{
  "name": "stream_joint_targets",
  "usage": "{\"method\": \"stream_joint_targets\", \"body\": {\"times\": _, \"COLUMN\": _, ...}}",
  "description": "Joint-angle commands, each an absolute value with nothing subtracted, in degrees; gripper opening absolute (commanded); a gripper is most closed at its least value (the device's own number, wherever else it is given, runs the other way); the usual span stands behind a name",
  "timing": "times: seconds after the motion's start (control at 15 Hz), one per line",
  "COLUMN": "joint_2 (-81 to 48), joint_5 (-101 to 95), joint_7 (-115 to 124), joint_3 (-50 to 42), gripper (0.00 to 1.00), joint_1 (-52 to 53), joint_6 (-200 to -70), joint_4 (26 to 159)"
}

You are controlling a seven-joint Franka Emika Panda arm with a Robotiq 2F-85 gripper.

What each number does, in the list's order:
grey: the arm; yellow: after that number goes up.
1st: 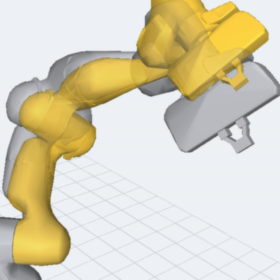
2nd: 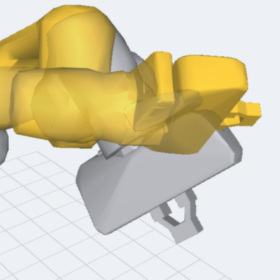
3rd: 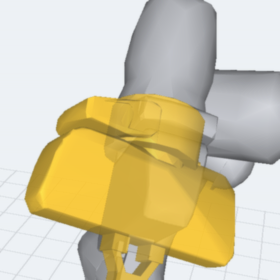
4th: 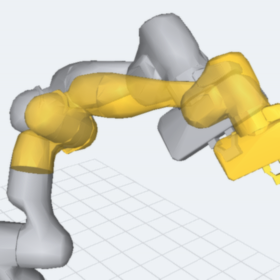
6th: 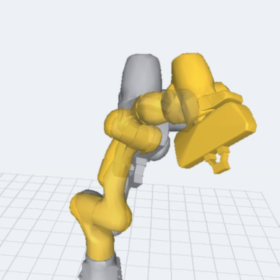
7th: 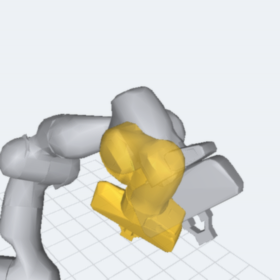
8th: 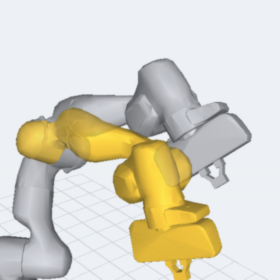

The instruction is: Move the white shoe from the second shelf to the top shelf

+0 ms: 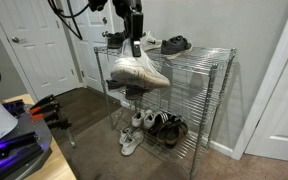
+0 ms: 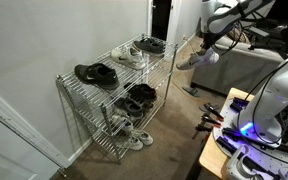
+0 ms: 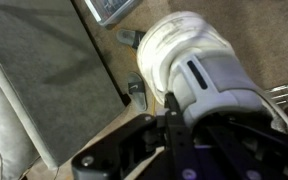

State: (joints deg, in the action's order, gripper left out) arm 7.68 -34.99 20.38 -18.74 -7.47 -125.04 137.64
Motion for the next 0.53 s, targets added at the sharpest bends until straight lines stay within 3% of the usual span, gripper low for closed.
{"method": "stream_joint_targets", "body": {"times": 0.0, "joint_2": 15.1, "joint_5": -32.4, "joint_7": 21.5, "joint_3": -14.4, "gripper": 0.04, "joint_1": -10.3, "joint_6": -122.1, "joint_4": 138.0}}
{"method": "stream_joint_targets", "body": {"times": 0.47, "joint_2": 21.4, "joint_5": -21.5, "joint_7": 21.8, "joint_3": -10.9, "gripper": 0.04, "joint_1": -11.8, "joint_6": -127.7, "joint_4": 138.6}}
